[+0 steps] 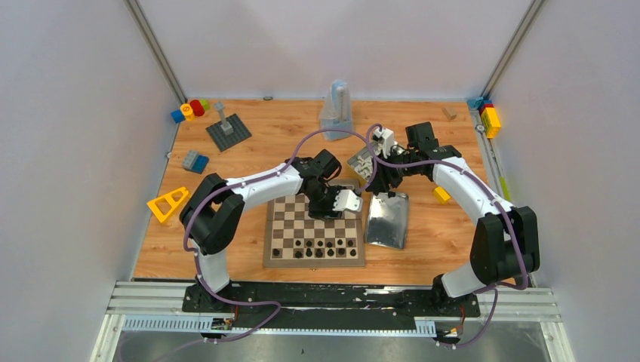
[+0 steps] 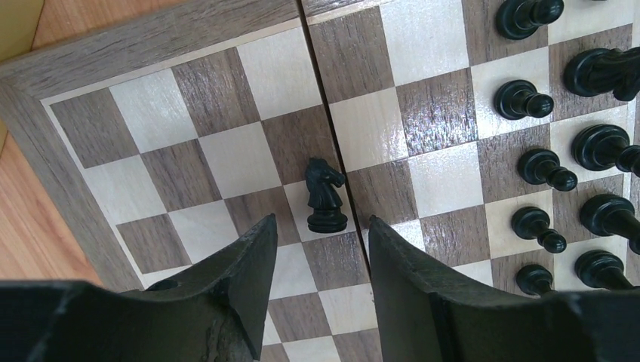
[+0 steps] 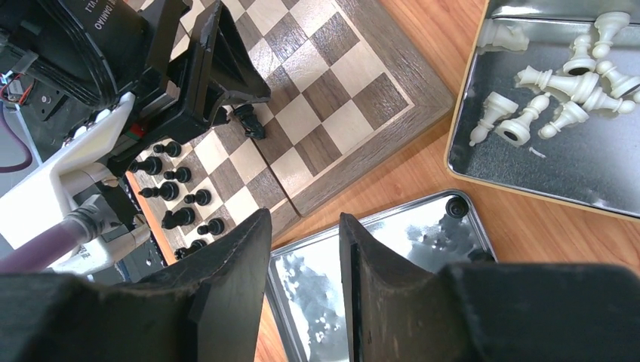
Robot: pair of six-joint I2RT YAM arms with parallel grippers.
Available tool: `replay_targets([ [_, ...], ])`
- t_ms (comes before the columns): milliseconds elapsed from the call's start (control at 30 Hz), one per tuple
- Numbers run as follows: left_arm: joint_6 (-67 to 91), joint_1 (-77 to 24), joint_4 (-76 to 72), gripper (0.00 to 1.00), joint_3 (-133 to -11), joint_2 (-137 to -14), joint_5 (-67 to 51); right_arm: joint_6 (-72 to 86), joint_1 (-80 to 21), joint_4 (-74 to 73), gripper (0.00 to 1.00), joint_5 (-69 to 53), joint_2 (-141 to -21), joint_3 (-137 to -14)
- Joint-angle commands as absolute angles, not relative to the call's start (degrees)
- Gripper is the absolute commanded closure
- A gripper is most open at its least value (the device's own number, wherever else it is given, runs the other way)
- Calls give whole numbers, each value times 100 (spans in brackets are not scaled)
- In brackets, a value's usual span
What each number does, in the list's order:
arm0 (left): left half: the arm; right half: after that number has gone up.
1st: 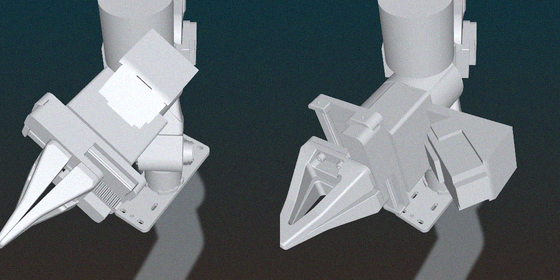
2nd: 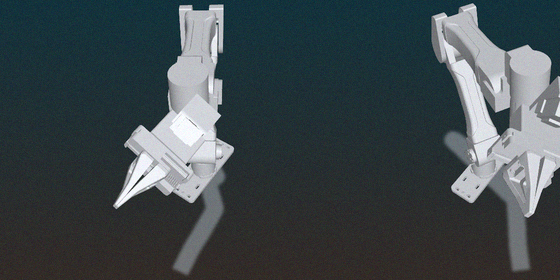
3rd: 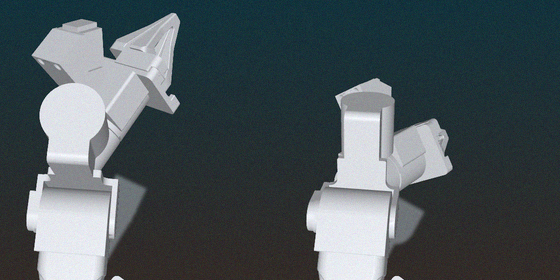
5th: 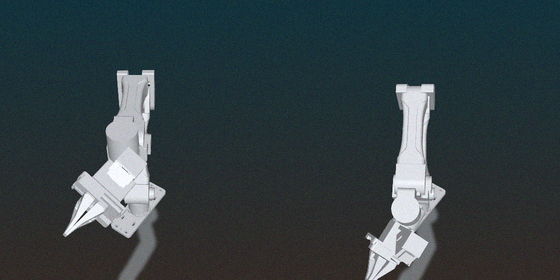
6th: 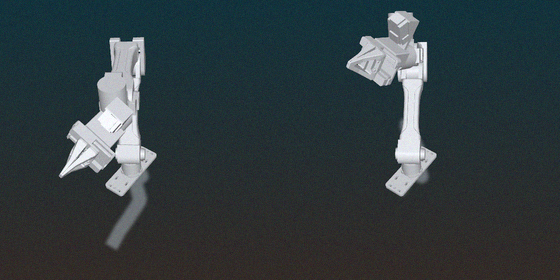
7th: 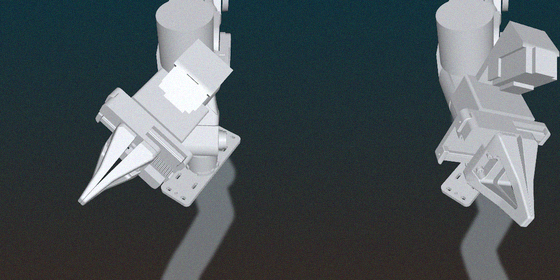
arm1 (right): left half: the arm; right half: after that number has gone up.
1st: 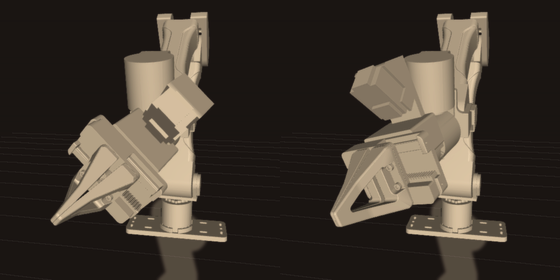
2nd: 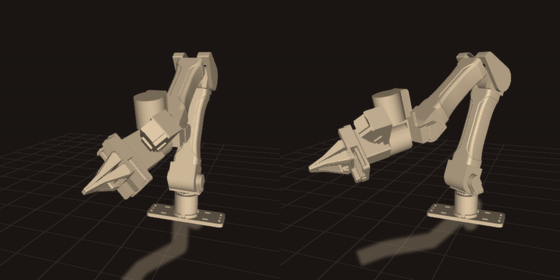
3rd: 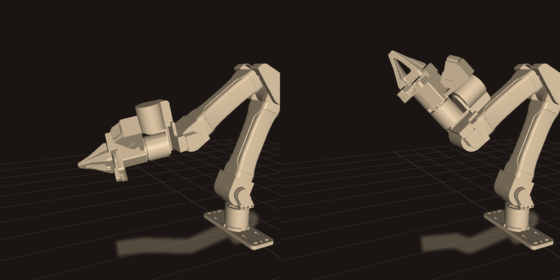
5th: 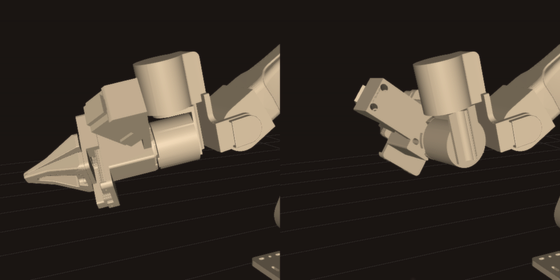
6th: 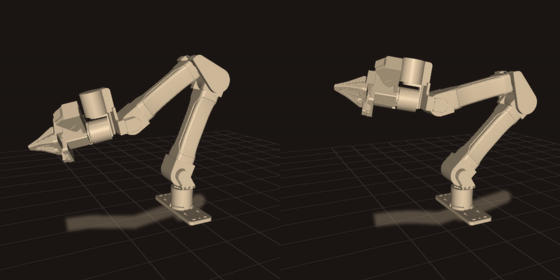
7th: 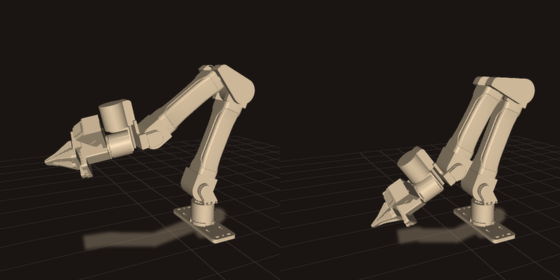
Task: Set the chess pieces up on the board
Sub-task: Pick up the chess piece from the chessboard.
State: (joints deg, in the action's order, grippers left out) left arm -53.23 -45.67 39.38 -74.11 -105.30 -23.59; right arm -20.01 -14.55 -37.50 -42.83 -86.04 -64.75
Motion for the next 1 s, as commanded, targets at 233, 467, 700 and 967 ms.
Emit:
replay_targets([
  [233, -5047, -4630, 4117, 52, -7774, -10679, -2400, -2092, -1436, -3797, 63, -4493, -8600, -6521],
  [467, -4882, -4641, 4121, 62, -7788, -10688, -2404, -2076, -1439, -3801, 63, -4492, -8575, -6537],
  [700, -4494, -4630, 3751, 79, -7556, -10508, -2244, -1975, -1433, -3764, 61, -4474, -8479, -6571],
  [967, -3906, -4504, 2754, 84, -6744, -9592, -2325, -1795, -1433, -3764, 60, -4911, -8421, -6740],
])
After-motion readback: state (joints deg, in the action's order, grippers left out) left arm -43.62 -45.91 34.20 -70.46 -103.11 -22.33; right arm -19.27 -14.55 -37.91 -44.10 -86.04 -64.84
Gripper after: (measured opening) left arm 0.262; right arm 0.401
